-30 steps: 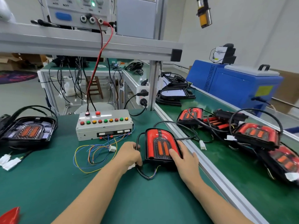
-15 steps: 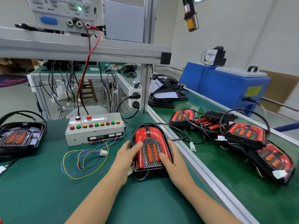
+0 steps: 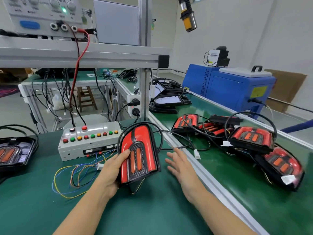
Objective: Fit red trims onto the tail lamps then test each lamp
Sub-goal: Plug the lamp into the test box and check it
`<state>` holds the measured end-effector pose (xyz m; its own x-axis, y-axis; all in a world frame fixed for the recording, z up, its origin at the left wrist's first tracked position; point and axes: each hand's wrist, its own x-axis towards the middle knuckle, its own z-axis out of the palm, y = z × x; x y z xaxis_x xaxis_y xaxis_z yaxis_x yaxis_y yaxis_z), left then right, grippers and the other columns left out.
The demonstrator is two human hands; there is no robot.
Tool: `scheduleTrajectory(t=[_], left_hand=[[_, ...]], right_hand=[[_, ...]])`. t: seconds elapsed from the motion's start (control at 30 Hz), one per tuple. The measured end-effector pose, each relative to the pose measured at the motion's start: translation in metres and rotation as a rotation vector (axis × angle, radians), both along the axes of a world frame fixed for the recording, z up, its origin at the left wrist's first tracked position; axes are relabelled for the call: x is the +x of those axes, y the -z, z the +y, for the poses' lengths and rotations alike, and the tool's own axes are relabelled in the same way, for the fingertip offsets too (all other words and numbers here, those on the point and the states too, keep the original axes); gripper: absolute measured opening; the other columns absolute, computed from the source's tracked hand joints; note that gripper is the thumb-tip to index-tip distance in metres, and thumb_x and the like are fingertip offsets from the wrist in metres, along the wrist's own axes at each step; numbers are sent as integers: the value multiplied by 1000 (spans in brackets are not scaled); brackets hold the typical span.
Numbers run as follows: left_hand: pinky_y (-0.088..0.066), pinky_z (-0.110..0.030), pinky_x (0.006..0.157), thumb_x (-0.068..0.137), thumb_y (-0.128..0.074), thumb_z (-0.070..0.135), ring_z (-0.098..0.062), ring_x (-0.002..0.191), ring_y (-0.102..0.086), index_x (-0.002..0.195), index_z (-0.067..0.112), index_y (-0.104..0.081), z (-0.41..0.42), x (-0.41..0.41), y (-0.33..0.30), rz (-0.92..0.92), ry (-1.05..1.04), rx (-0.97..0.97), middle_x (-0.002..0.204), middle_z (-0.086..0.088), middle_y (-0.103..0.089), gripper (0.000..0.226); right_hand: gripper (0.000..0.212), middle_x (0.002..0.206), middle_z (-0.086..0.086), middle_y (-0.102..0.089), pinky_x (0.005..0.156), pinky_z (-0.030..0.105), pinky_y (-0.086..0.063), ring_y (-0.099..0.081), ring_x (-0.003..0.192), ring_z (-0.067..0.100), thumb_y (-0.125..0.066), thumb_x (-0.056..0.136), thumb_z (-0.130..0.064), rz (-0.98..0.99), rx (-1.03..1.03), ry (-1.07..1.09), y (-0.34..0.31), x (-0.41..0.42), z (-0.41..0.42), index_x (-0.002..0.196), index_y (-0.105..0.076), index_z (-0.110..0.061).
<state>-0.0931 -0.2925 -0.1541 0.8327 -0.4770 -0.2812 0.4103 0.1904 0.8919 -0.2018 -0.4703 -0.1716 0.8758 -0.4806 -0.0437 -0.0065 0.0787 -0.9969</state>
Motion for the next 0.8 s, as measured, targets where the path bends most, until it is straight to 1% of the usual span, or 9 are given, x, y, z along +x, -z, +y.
scheduleTrajectory(t=[0.1, 0.17, 0.23, 0.3, 0.33, 0.4, 0.5, 0.63, 0.8], left_hand=[[-55, -31, 50, 67, -69, 35, -25, 65, -71, 101, 8, -67, -3, -3, -2, 15, 26, -12, 90, -17, -73, 43], [-55, -31, 50, 68, -69, 34, -25, 65, -71, 102, 7, -66, -8, -6, -5, 10, 35, -20, 91, -18, -73, 43], [-55, -31, 50, 74, -68, 31, -25, 65, -71, 102, 7, -66, -13, -8, -6, -14, 35, -13, 90, -18, -73, 37], [-55, -30, 50, 81, -67, 28, -25, 65, -72, 102, 7, -65, -17, -10, -7, -45, 29, 7, 87, -16, -74, 30], [-55, -30, 50, 83, -66, 28, -25, 65, -72, 102, 8, -65, -19, -10, -8, -61, 26, 24, 86, -15, -74, 28], [-55, -29, 50, 84, -66, 28, -25, 65, -72, 102, 9, -65, -24, -12, -9, -94, 26, 58, 84, -14, -74, 26], [-55, -30, 51, 85, -67, 26, -28, 68, -72, 103, 8, -64, -33, -16, -12, -155, 36, 83, 83, -14, -74, 25], [-56, -30, 52, 85, -67, 22, -29, 67, -72, 104, 5, -64, -45, -20, -20, -200, 110, 98, 84, -16, -74, 25], [-56, -30, 51, 84, -67, 25, -30, 69, -72, 103, 8, -65, -54, -28, -29, -197, 208, 104, 86, -16, -74, 25]], right_hand=[[55, 132, -5, -54, 104, 31, -42, -56, 118, 8, -38, 99, -46, 2, 119, -95, -5, 3, 11, 150, -29, -27], [63, 139, -3, -54, 110, 39, -39, -54, 125, 16, -32, 89, -64, 14, 215, -174, -10, 1, 18, 145, -36, -34], [65, 134, 0, -61, 109, 47, -39, -57, 123, 20, -26, 86, -72, -9, 276, -262, -16, -1, 23, 133, -53, -37], [66, 129, 3, -65, 105, 48, -44, -60, 120, 22, -31, 86, -73, -42, 292, -292, -22, -5, 26, 128, -60, -32], [67, 127, 5, -65, 102, 46, -47, -61, 119, 23, -41, 84, -73, -49, 287, -284, -24, -8, 26, 130, -59, -28], [74, 125, 6, -67, 95, 41, -52, -63, 115, 24, -62, 75, -66, -51, 272, -268, -28, -13, 26, 133, -53, -22], [68, 121, 3, -69, 96, 40, -52, -64, 113, 24, -74, 75, -49, -51, 242, -249, -28, -21, 20, 134, -51, -26], [47, 119, -3, -69, 86, 34, -53, -67, 108, 19, -60, 93, -27, -103, 195, -135, -29, -31, 15, 136, -43, -37], [44, 119, -5, -69, 85, 28, -54, -67, 107, 15, -57, 96, -27, -140, 148, -57, -33, -45, 11, 137, -43, -35]])
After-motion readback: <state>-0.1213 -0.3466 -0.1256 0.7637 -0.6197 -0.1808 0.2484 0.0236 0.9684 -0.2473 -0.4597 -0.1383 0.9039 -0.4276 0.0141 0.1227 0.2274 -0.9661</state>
